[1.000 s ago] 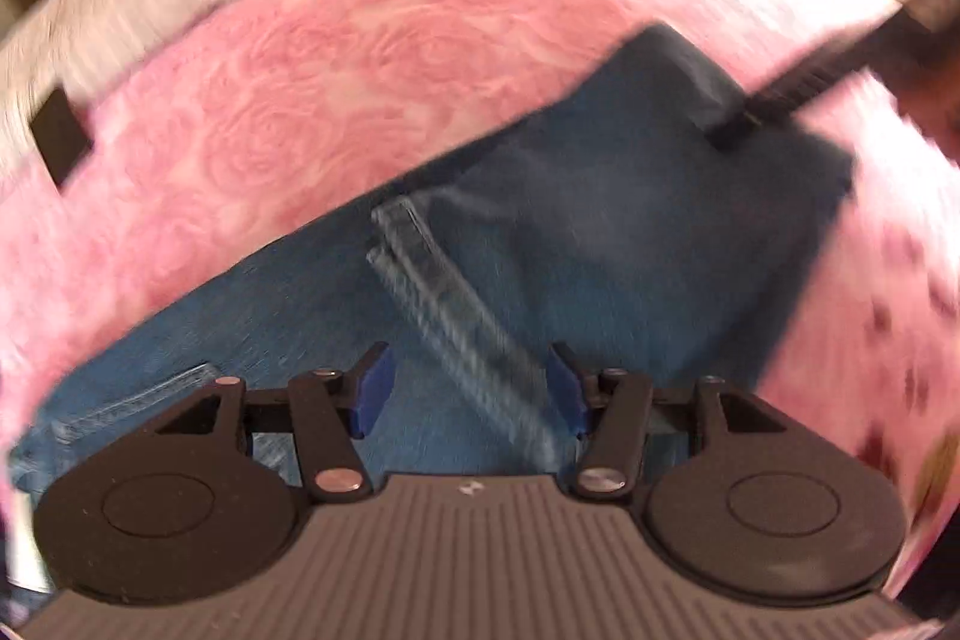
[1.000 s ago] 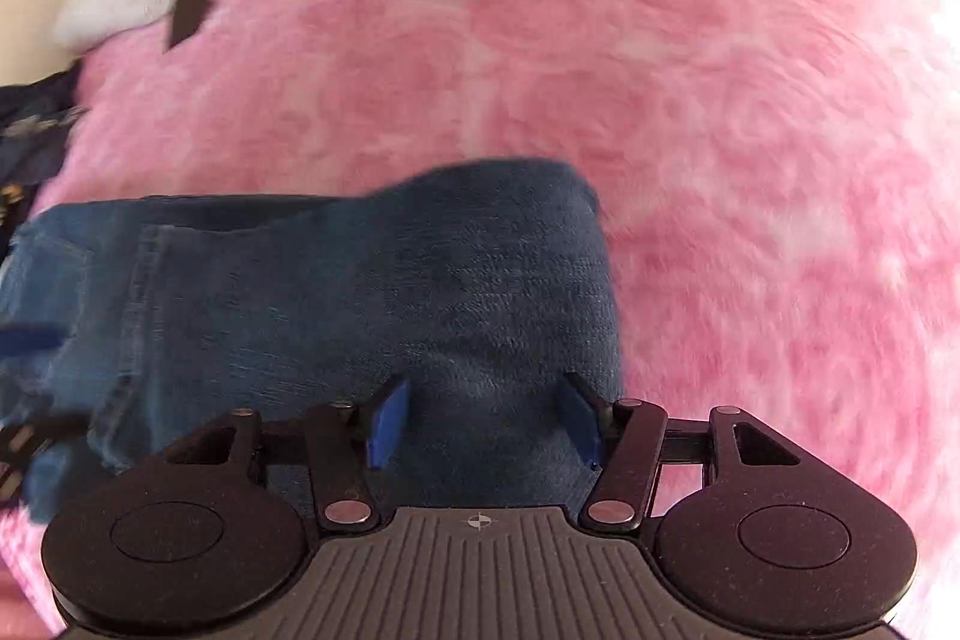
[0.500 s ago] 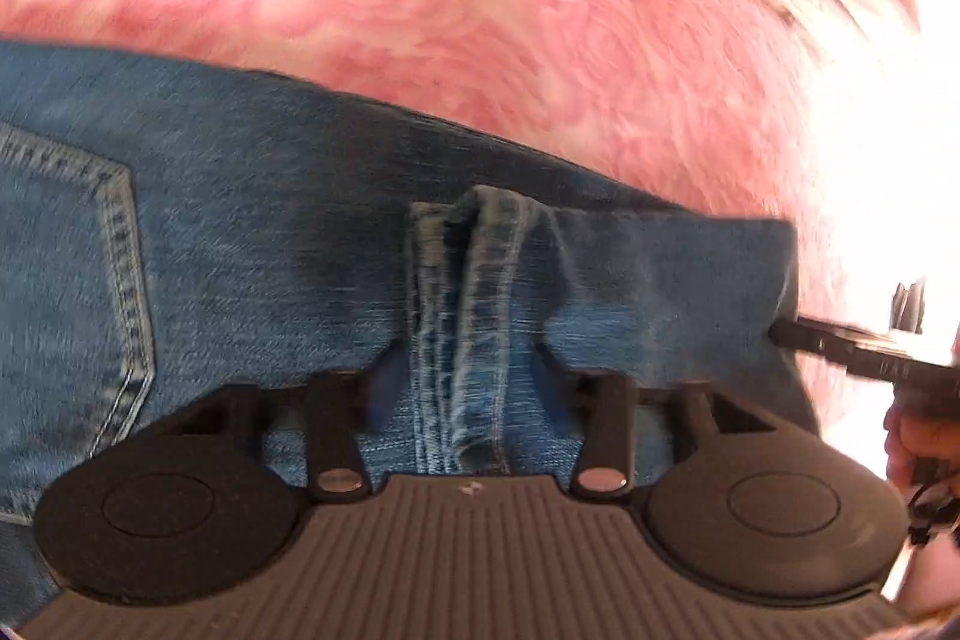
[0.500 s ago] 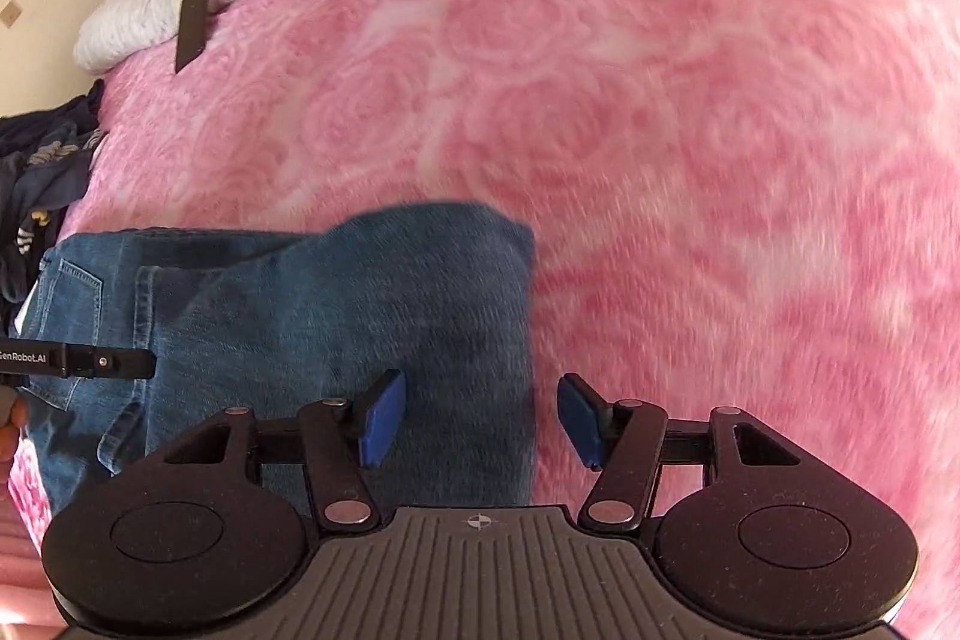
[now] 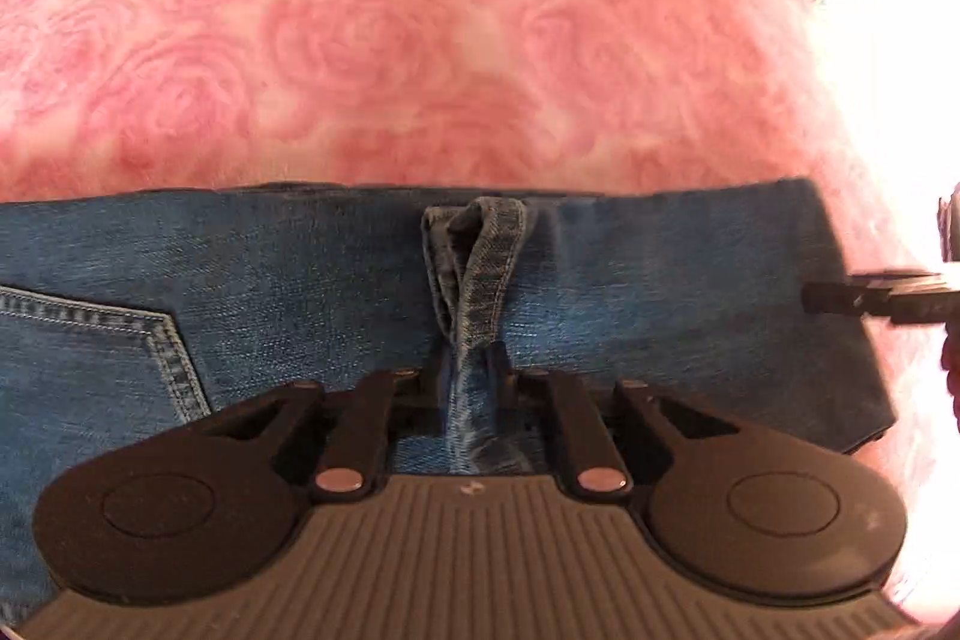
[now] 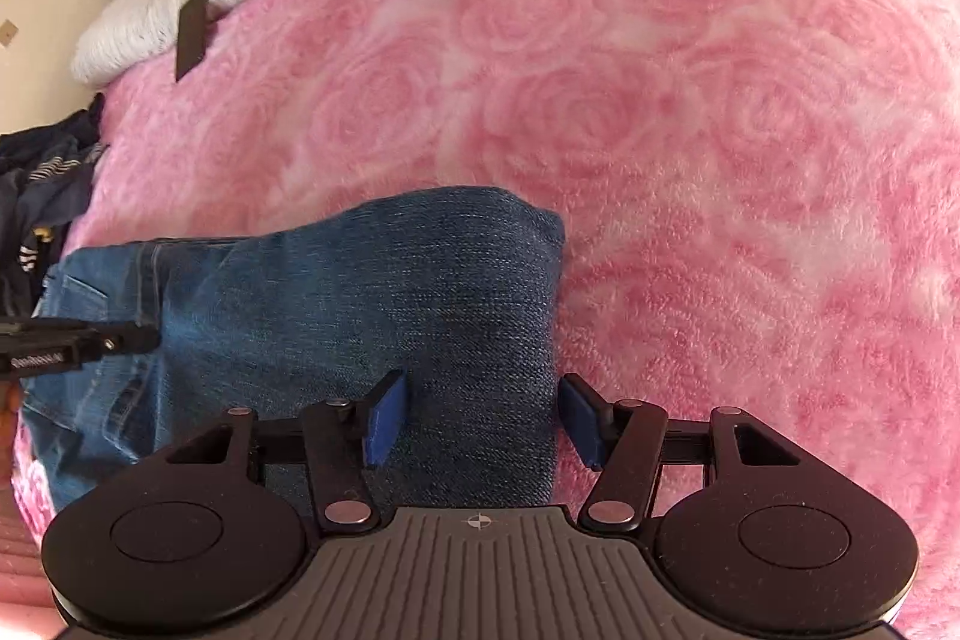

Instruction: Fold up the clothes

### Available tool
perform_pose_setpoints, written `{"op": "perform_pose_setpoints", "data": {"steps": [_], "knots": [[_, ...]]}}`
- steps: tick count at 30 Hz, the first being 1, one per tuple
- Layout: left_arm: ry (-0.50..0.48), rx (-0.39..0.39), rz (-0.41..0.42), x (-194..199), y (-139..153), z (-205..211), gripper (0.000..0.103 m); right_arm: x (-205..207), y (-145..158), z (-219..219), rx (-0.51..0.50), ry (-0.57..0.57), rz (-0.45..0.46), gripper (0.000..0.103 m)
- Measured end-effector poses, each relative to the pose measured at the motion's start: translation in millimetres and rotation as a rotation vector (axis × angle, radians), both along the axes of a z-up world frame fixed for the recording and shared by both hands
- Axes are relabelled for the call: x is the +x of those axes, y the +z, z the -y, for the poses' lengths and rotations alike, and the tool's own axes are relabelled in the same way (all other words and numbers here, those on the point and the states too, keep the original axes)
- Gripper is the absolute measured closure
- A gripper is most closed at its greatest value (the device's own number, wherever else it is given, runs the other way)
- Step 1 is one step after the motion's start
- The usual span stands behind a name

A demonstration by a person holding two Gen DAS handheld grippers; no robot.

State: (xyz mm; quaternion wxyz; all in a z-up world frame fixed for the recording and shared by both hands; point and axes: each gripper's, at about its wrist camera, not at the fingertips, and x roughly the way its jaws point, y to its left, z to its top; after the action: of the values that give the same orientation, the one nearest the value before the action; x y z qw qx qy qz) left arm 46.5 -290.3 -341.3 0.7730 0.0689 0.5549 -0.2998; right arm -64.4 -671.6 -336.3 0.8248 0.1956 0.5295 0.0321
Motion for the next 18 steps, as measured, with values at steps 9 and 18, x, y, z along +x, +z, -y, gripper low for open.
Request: {"op": "perform_pose_setpoints", "data": {"steps": [9, 18], "knots": [[-0.001, -0.046, 0.076, -12.9, 38.7, -9.3, 0.089, 14.6, 40.6, -33.2, -0.161, 0.142, 0.225, 0.045], [-0.112, -0.007, -0.015, 0.3, -5.0, 30.1, 0.092, 41.8, 3.4, -25.2, -0.063, 0.152, 0.144, 0.044]]}}
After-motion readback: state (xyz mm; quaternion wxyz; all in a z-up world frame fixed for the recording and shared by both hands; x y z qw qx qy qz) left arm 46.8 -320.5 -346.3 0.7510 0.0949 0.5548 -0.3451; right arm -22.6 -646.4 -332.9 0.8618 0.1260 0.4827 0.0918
